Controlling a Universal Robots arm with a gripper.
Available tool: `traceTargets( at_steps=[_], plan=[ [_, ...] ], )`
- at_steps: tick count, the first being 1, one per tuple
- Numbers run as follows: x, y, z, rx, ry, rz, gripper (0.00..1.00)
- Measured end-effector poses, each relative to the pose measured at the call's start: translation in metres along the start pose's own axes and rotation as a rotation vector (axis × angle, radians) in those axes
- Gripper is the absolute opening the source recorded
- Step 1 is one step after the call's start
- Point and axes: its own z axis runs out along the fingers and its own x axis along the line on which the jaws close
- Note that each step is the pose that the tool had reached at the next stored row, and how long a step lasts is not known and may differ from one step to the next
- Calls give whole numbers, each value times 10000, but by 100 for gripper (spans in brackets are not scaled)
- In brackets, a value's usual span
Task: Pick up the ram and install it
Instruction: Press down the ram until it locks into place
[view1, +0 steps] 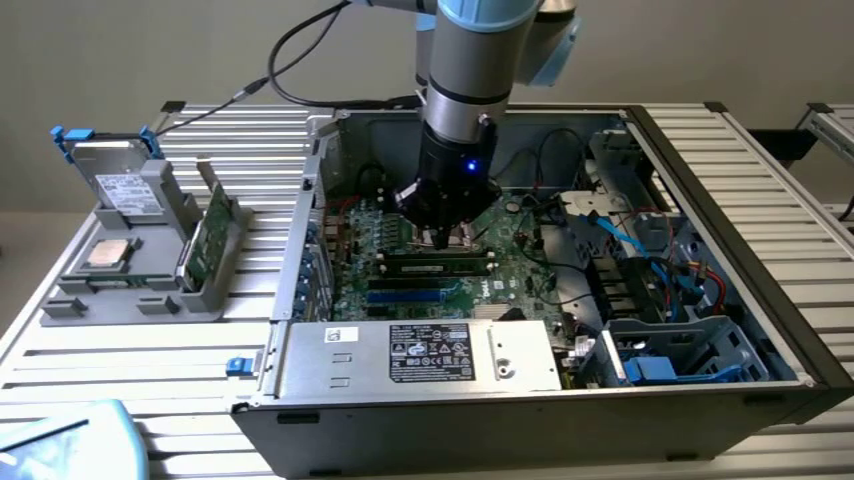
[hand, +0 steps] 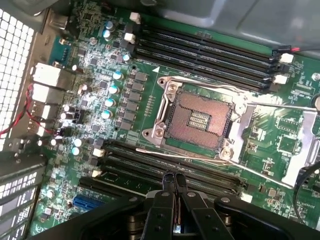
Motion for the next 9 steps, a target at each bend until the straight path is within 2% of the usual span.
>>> traceTargets(
  at_steps=[9],
  plan=[
    [0, 0, 0, -71, -84, 1262, 11]
  ],
)
